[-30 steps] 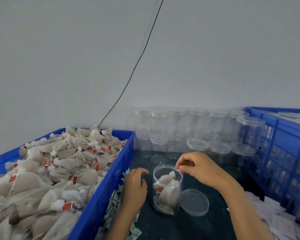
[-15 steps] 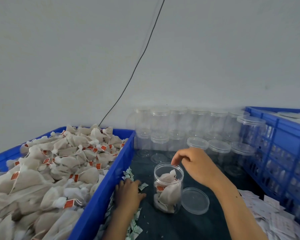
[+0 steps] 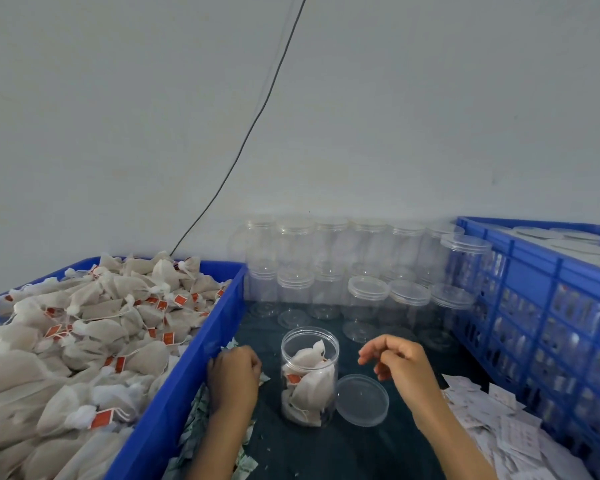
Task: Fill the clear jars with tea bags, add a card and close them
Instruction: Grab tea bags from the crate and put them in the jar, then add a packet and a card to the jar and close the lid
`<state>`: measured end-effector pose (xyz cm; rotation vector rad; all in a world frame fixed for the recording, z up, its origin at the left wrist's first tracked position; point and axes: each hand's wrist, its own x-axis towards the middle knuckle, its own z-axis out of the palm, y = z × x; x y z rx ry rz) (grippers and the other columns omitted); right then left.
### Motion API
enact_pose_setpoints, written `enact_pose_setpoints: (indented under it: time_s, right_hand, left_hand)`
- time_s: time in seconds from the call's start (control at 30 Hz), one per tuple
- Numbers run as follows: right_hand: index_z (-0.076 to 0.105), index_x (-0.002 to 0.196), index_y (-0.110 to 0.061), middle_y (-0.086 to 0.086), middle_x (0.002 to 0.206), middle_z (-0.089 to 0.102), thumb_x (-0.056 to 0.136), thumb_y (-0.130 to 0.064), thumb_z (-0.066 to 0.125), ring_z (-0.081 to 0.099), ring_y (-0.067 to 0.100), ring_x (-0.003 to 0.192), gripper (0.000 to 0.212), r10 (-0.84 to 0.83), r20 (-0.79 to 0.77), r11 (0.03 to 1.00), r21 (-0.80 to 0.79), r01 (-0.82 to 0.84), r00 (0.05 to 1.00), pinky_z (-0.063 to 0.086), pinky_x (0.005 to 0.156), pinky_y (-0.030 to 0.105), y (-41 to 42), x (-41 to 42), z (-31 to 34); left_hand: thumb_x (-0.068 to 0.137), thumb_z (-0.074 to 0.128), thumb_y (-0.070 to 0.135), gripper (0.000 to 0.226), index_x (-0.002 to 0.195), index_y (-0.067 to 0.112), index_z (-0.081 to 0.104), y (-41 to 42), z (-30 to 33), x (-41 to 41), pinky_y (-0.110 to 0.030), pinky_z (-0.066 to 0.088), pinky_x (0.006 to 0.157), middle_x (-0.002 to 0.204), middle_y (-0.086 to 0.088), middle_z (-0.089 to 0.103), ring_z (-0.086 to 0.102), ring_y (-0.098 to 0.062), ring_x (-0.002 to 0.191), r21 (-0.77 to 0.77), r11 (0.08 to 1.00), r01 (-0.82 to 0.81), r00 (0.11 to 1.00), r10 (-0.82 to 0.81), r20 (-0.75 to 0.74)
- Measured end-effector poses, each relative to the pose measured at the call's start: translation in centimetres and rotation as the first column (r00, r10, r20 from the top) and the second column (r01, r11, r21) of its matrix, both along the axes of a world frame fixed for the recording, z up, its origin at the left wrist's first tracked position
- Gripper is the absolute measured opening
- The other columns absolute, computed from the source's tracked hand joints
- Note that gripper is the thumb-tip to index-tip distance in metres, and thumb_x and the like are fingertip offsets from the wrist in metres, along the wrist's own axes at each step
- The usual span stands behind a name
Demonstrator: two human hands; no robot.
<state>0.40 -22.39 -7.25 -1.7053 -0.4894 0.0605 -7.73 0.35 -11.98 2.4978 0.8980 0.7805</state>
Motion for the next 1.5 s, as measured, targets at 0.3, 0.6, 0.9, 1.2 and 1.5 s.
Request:
enact_pose_setpoints:
  time_s: [0.3, 0.6, 0.9, 1.2, 1.5]
  right_hand:
    - [0.070, 0.072, -0.004, 0.006, 0.068, 0.072, 0.083, 0.018, 0.033, 0.052, 0.010, 0.053, 0.044, 0.001, -0.120, 1.000, -0.028, -0.004, 0.993, 0.045, 0.055, 0.021, 0.3, 0.4, -2.5]
    - [0.070, 0.074, -0.002, 0.005, 0.067, 0.071, 0.084, 0.017, 0.035, 0.050, 0.012, 0.055, 0.040, 0.005, -0.177, 1.000, 0.002, -0.005, 0.984, 0.042, 0.052, 0.019, -0.2, 0.3, -3.1]
    - [0.069, 0.068, -0.011, 0.001, 0.071, 0.072, 0.080, 0.013, 0.039, 0.055, 0.008, 0.061, 0.041, -0.108, -0.082, 0.988, -0.118, 0.098, 0.991, 0.043, 0.061, 0.022, -0.3, 0.3, -5.0]
    - [0.048, 0.126, -0.024, -0.002, 0.128, 0.050, 0.095, -0.019, 0.050, 0.043, 0.022, 0.119, 0.032, -0.262, 0.517, 0.477, -0.665, 0.575, 0.815, 0.036, 0.095, 0.034, -3.6, 2.3, -5.2]
    - [0.042, 0.135, -0.015, 0.006, 0.137, 0.047, 0.094, -0.049, 0.051, 0.045, 0.025, 0.124, 0.054, -0.340, 0.370, 0.320, -0.819, 0.477, 0.864, 0.037, 0.099, 0.034, -5.4, 4.3, -6.9]
  left_hand:
    - [0.086, 0.069, 0.038, 0.031, 0.113, 0.025, 0.061, 0.2, -0.9, 0.3, -0.032, 0.046, 0.095, 0.113, 0.004, 0.065, 0.056, -0.016, 0.110, 0.060, 0.998, -0.009, 0.975, 0.023, -0.222]
    - [0.084, 0.072, 0.022, 0.007, 0.089, 0.020, 0.067, -0.6, 0.8, -0.4, -0.026, 0.046, 0.068, 0.097, 0.002, 0.064, 0.056, -0.011, 0.083, 0.054, 0.998, -0.013, 0.992, 0.006, 0.125]
    - [0.081, 0.073, 0.036, 0.008, 0.089, 0.035, 0.071, -5.0, 5.6, -1.5, -0.025, 0.047, 0.071, 0.094, 0.017, 0.065, 0.057, -0.006, 0.084, 0.048, 0.953, 0.300, 0.915, -0.302, 0.267]
    - [0.088, 0.063, 0.020, 0.055, 0.136, 0.025, 0.037, -4.2, 3.6, -0.4, -0.017, 0.044, 0.086, 0.133, -0.002, 0.046, 0.054, -0.015, 0.114, -0.377, 0.686, 0.622, 0.717, -0.305, 0.627]
    - [0.052, 0.089, 0.011, 0.124, 0.144, 0.033, 0.009, -5.5, -0.2, 0.6, -0.008, 0.046, 0.084, 0.123, 0.005, 0.052, 0.055, 0.008, 0.108, -0.414, 0.585, 0.697, 0.698, -0.423, 0.578]
